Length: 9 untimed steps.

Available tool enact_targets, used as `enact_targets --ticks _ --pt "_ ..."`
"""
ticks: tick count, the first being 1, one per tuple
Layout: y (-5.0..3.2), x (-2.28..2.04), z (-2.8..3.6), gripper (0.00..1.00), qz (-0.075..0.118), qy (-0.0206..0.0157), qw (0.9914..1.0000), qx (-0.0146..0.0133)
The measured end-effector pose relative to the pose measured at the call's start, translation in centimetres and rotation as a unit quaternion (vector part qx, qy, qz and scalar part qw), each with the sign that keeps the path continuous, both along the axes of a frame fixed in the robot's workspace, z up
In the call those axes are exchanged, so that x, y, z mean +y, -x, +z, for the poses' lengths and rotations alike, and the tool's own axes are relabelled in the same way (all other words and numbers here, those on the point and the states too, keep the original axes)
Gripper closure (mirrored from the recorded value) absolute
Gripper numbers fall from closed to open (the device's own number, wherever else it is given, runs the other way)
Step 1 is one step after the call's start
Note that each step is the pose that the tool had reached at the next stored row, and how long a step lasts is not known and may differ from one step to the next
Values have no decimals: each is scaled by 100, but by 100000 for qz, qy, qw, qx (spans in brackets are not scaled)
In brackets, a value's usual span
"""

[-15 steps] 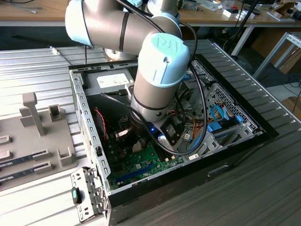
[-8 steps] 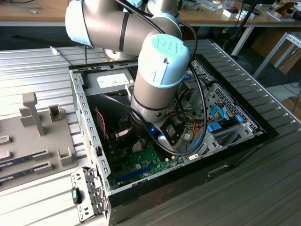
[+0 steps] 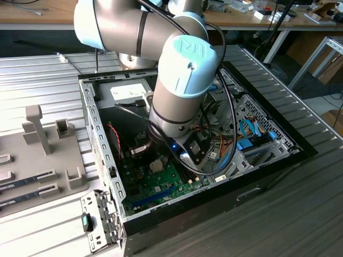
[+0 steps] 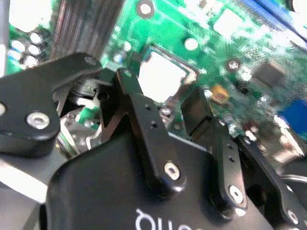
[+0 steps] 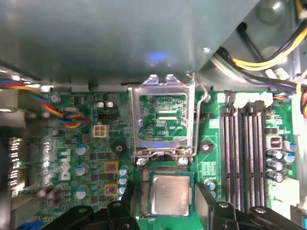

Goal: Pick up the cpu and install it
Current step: 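Place the cpu into insertion slot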

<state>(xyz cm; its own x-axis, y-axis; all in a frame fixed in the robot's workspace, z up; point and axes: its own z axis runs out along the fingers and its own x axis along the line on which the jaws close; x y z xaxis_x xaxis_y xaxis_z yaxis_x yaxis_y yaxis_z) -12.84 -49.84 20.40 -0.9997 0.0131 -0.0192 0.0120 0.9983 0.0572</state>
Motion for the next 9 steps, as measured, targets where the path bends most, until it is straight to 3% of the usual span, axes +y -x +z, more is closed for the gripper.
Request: enact_targets --ticks 6,8,9 --pt "0 8 1 41 -22 -3 100000 4" --pt "-2 7 1 55 -26 2 100000 5" --pt "-6 7 2 55 -39 8 100000 26"
